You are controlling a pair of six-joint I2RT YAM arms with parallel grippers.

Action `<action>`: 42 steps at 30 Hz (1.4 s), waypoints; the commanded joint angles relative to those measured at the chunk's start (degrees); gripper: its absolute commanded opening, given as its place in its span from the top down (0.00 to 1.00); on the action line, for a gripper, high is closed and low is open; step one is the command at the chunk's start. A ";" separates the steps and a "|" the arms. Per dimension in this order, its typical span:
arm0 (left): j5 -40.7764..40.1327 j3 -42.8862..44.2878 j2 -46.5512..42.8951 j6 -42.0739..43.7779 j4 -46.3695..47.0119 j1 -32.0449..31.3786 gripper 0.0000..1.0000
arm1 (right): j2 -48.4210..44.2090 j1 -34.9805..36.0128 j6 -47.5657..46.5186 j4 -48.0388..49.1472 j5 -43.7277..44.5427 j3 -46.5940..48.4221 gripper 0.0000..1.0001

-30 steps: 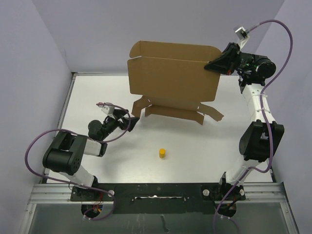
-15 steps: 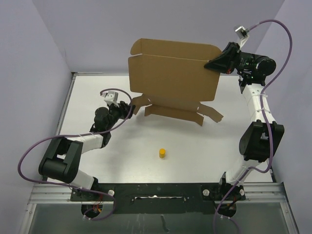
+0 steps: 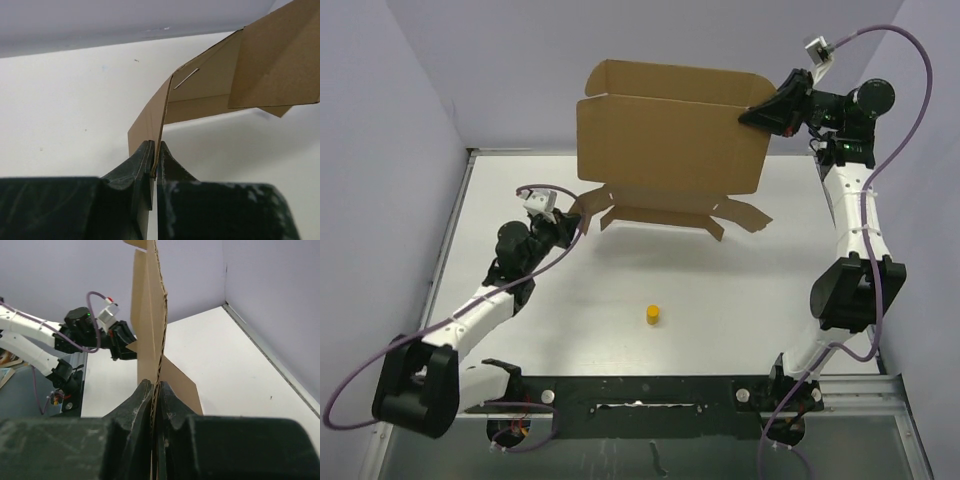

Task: Fold the paper box

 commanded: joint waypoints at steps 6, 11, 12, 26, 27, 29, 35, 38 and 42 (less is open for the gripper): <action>3.55 4.08 -16.19 -1.03 -21.81 2.67 1.00 | -4.09 3.25 -51.42 -54.88 15.78 10.70 1.00; 12.65 10.00 -17.59 -4.81 -34.03 7.60 1.00 | -7.59 6.01 -59.75 -61.38 24.92 9.69 1.00; 14.59 10.85 -17.45 -5.89 -35.58 9.08 1.00 | -8.15 6.50 -60.45 -62.31 25.80 9.67 1.00; 37.24 25.25 -7.27 -16.82 -44.06 21.01 1.00 | -6.99 8.25 -47.28 -63.14 29.01 20.66 1.00; 37.60 25.38 -6.42 -16.44 -44.44 21.31 1.00 | -7.12 8.21 -47.80 -63.18 29.17 19.47 1.00; 37.56 24.89 -5.21 -15.06 -44.67 21.32 1.00 | -7.74 8.13 -49.18 -62.72 28.89 15.25 1.00; 31.52 18.72 -2.94 -10.70 -36.16 17.47 1.00 | -10.71 8.32 -52.56 -54.96 24.37 -0.43 1.00; 24.24 18.05 0.07 -6.65 -32.95 11.96 1.00 | -11.03 8.41 -53.22 -51.42 21.76 -4.60 1.00; 18.06 14.19 4.32 -5.70 -21.73 8.80 1.00 | -11.61 8.69 -51.57 -47.97 17.62 -9.24 1.00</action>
